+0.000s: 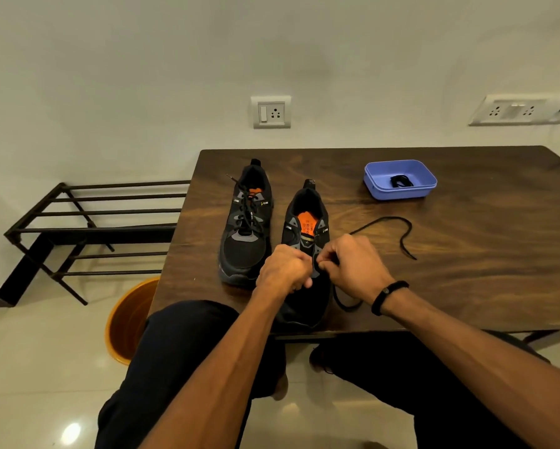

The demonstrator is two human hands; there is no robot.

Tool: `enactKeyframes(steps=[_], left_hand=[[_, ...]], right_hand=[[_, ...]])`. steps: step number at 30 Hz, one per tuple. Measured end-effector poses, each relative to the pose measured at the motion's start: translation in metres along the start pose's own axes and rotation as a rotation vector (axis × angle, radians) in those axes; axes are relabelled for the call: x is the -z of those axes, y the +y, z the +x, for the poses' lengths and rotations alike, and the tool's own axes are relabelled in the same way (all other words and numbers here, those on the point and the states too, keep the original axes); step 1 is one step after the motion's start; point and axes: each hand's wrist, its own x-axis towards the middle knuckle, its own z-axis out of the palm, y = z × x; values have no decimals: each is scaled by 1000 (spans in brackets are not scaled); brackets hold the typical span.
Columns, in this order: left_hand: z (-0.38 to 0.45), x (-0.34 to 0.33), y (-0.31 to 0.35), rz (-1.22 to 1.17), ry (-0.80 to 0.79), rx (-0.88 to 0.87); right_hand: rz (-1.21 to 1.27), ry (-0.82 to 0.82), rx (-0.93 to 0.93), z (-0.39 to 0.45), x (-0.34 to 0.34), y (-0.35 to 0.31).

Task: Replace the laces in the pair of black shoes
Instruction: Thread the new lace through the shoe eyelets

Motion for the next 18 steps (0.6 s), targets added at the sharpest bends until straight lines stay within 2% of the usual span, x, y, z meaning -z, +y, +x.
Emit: enactKeyframes(steps=[6, 9, 11, 15, 18], left_hand=[[1, 2, -2, 66, -32, -24], [-5, 4, 2, 218, -30, -65], [-9, 3, 5, 322, -28, -84], [-18, 6, 14, 547, -22, -119], [-29, 7, 17, 696, 3, -182]], right_hand=[[99, 27, 29, -2, 2, -4], [171, 8, 50, -4, 7, -5], [130, -6, 66, -4, 6, -5], [-112, -45, 78, -5, 4, -7], [-54, -186, 144, 0, 6, -5]])
